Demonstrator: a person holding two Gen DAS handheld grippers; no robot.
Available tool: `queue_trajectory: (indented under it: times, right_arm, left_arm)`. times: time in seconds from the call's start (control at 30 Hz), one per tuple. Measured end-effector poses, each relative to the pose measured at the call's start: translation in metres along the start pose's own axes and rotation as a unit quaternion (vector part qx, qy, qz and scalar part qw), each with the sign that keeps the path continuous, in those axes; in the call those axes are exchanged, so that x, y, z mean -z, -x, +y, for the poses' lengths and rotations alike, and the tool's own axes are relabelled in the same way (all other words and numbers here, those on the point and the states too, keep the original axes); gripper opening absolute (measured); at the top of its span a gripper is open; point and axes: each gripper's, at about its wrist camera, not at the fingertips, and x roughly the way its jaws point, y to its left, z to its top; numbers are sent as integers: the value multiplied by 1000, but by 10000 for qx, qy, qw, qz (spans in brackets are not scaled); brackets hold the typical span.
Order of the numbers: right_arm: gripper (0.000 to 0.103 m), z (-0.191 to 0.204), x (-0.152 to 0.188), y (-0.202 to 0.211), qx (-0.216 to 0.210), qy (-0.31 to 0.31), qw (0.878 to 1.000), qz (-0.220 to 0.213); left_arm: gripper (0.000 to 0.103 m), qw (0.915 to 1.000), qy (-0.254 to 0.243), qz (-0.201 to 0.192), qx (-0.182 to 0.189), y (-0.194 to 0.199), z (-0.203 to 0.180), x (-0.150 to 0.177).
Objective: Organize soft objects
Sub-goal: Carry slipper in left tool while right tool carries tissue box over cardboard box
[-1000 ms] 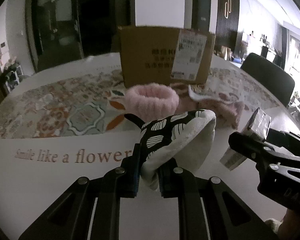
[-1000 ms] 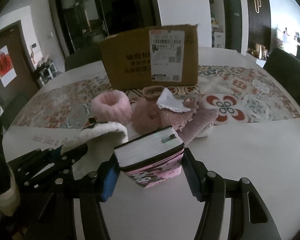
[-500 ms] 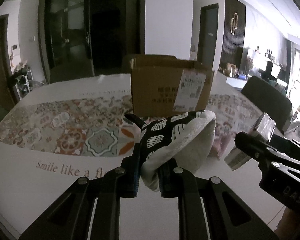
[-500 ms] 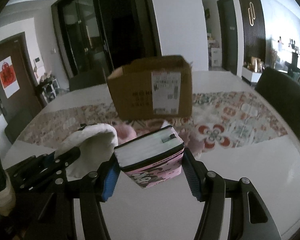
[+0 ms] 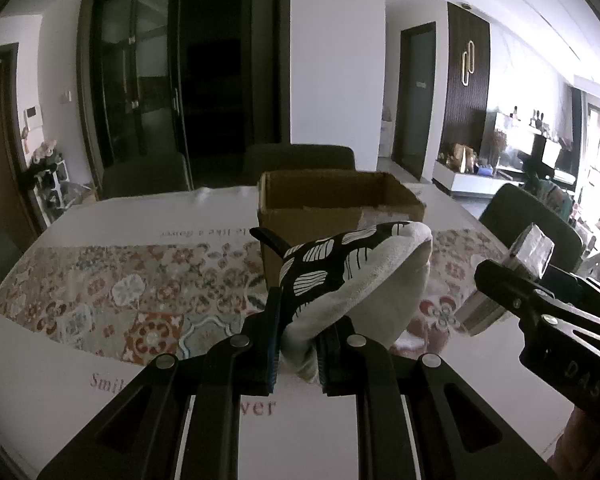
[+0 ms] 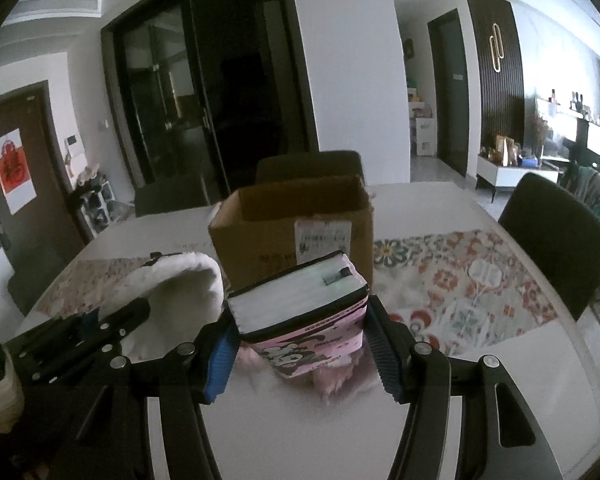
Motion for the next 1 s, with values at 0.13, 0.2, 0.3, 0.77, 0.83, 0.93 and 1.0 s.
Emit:
queue_trajectory:
  times: [0.13,0.2,0.3,0.77,0.83,0.93,1.0]
  right_arm:
    - [61,-1,-23,-7,37,57,9999,-85]
    - [61,-1,-32,-11,43,75,9999,-129]
    - [61,-2,-47,-22,56,127,9997,-193]
    - [61,-4,-117,-90,30,373,9989,-299]
    - [61,-7,-126,-102,8,367,9989,-285]
    - [61,-12,-136,-120,-32,342,9992,-221]
    - [61,-14,-139,-131,-58,334,9993,-165]
  left_arm:
    - [16,9999,-86,-107,-43,-6,-1,-20]
    - [16,9999,-95,-135,-46,-11,-1,-28]
    - [16,9997,-122,-213,-88,-20,-1,-44]
    - [17,9992,-127,-346,-172,-84,-2,-115]
    - [17,9993,-100,-318,-186,-96,-2,-123]
    - [17,9994,-114,-262,-175,-114,-4,-130]
    - [17,9994,-141,-218,-207,-127,-5,-134]
